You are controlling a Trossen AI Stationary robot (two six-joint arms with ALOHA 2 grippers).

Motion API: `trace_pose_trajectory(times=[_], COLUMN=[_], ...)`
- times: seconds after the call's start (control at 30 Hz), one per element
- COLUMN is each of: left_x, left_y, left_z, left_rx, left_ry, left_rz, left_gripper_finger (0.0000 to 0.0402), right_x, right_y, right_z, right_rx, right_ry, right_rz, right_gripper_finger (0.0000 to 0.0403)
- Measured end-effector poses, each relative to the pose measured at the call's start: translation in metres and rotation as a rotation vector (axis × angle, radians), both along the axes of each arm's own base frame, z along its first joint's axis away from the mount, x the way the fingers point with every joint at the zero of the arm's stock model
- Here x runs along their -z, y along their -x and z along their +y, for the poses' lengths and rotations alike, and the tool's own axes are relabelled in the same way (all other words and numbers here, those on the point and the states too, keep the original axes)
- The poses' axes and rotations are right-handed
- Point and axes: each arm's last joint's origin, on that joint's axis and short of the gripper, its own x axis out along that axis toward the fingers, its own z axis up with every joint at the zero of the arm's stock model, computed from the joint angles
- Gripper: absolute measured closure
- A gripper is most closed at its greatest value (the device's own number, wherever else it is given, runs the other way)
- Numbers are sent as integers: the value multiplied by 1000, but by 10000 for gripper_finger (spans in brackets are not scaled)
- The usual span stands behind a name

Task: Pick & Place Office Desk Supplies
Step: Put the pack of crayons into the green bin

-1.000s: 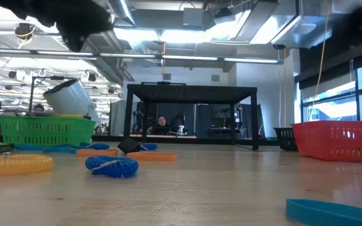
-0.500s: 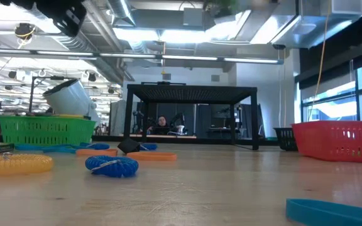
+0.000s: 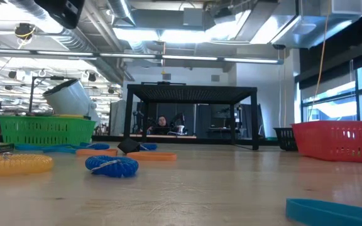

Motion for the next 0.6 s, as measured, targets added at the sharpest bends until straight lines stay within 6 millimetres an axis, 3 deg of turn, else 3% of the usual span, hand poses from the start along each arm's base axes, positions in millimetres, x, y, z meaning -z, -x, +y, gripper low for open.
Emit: trace_pose_trajectory(times=[0.23, 0.6], left_x=[5, 7], left_y=[-10, -18], left_z=[-4, -9], left_rx=[-102, -114], left_ry=[-100, -55], left_rz=[-85, -164], left_gripper_finger=[194, 191], right_x=[0, -1], right_y=[-8, -15], right_z=[-8, -16], right_rx=[3, -9], right_ry=[-62, -33], right_rz=[15, 21], right_gripper_finger=[399, 399])
